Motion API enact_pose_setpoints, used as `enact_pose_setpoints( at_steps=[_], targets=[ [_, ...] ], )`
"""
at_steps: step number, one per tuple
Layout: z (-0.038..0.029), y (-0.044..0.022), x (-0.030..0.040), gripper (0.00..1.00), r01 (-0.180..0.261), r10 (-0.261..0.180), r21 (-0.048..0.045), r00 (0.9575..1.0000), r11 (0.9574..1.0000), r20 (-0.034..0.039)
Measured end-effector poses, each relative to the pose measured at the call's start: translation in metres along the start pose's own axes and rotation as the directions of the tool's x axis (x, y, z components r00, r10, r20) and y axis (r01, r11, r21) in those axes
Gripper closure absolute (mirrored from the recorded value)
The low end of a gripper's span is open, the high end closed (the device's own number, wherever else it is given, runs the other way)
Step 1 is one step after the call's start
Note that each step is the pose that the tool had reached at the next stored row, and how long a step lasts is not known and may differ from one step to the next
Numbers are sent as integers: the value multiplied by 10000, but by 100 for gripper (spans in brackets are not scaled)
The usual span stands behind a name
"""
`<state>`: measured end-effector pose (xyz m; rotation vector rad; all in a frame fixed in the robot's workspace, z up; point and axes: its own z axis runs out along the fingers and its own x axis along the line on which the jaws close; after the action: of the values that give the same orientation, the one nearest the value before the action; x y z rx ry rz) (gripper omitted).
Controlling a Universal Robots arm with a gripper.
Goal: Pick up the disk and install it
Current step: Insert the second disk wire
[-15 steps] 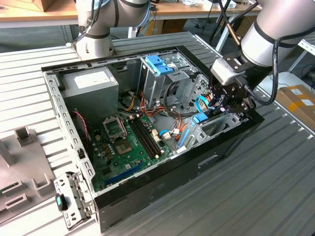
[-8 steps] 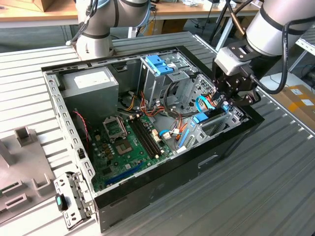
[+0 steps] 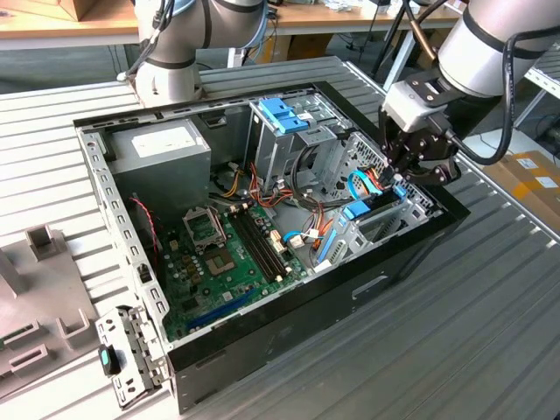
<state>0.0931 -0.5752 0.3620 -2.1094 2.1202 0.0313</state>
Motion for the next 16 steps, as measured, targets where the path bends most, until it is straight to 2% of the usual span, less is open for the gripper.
enact_pose_setpoints(
  at_steps=[11, 16],
  targets=[
    [157, 14, 19, 90, -11, 11, -94, 10000, 10000, -2],
    [202, 18, 25, 90, -13, 13, -109, 10000, 9999, -3]
  ],
)
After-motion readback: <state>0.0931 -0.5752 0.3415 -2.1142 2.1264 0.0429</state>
